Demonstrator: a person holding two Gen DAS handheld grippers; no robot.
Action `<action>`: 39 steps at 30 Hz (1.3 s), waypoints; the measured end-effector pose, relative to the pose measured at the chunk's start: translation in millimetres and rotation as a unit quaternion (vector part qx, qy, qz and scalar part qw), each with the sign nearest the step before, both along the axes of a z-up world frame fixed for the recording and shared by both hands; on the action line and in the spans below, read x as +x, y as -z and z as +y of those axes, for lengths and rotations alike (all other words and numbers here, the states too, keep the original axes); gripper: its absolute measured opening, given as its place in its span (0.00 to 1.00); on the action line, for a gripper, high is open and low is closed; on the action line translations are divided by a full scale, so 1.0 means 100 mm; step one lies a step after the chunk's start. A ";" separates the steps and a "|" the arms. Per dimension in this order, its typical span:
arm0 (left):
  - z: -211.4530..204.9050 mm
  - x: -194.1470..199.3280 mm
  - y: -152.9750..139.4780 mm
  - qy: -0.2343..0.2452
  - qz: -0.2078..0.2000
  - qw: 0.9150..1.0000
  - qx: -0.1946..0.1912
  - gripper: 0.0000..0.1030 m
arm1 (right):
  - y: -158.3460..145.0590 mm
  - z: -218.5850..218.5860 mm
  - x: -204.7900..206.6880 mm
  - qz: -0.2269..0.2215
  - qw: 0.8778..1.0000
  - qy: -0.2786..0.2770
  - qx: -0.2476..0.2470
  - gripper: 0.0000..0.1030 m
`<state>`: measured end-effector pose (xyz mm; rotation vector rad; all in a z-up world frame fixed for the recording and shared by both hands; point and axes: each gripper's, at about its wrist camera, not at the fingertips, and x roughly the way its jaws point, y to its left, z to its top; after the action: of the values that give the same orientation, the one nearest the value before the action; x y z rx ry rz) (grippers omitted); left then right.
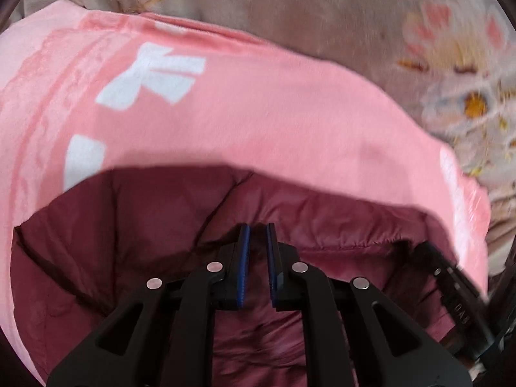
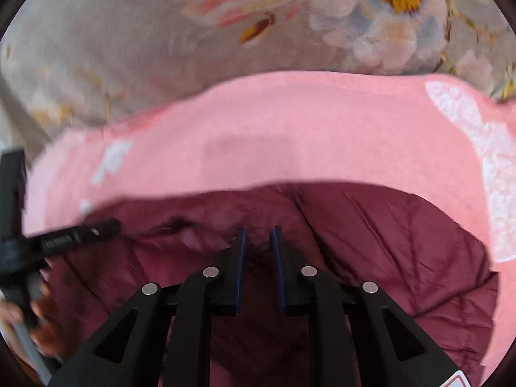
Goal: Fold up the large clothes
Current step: 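Lift the held hem with both grippers and fold it toward the collar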
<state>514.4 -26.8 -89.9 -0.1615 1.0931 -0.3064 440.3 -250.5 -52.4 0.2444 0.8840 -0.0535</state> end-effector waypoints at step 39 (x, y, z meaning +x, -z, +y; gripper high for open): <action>-0.21 -0.26 0.12 0.012 -0.118 0.988 0.099 0.08 | 0.27 -0.08 -0.03 -0.021 1.000 -0.002 -0.008 0.08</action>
<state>488.5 -47.5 -101.5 0.0632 0.8854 -0.2301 437.5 -258.2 -79.4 0.2289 0.8409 -0.0521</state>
